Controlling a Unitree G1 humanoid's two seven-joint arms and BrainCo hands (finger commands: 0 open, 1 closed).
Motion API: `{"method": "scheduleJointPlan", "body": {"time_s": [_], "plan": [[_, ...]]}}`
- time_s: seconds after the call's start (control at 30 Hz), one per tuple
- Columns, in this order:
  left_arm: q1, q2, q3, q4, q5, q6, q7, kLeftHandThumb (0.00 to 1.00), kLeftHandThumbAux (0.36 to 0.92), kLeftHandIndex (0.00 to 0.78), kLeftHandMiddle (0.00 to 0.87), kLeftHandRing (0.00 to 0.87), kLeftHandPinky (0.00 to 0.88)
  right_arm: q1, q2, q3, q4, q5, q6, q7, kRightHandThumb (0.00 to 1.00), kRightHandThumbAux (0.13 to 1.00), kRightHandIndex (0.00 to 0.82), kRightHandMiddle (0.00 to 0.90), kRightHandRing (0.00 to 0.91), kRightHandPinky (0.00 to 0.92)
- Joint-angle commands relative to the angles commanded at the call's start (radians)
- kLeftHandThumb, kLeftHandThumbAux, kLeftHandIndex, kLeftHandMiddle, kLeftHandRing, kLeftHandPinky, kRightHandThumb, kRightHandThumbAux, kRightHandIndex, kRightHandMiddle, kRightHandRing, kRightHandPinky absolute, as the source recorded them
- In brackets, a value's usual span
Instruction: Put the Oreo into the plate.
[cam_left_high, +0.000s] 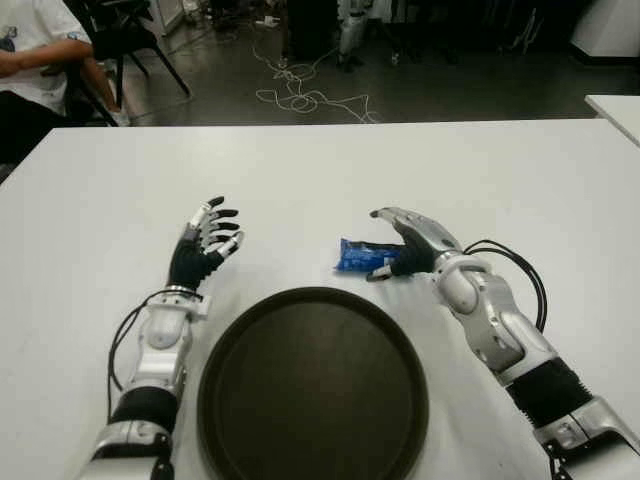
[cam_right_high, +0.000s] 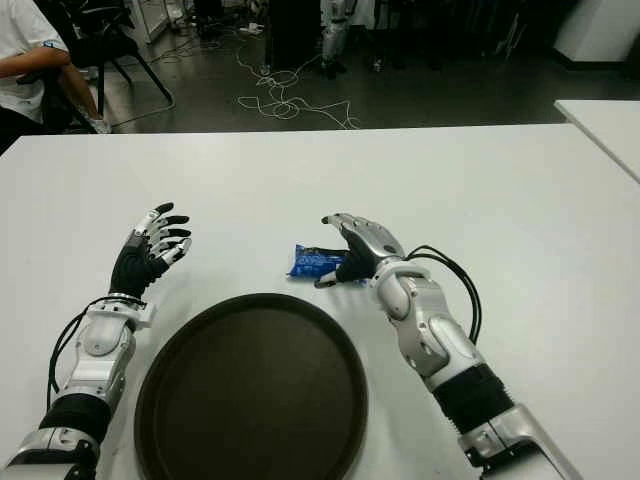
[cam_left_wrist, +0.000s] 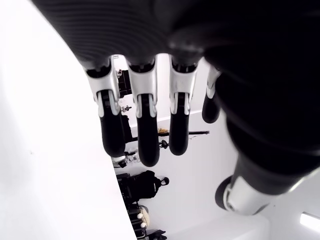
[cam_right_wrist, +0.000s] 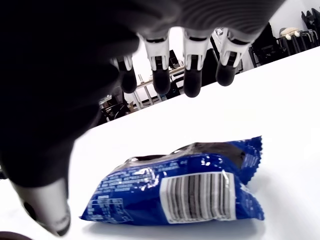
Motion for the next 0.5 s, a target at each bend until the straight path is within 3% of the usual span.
{"method": "scheduleJointPlan", "body": {"time_s": [0.5], "plan": [[0.001, -0.002, -0.001, -0.008, -0.008, 0.012, -0.008, 0.405, 0.734, 0.145, 0.267, 0.293, 0.325, -0.003, 0.005, 0.015, 0.016, -0.004, -0.012, 0.008, 0.0, 0.754, 0.094, 0.107, 0.094, 0.069]]}}
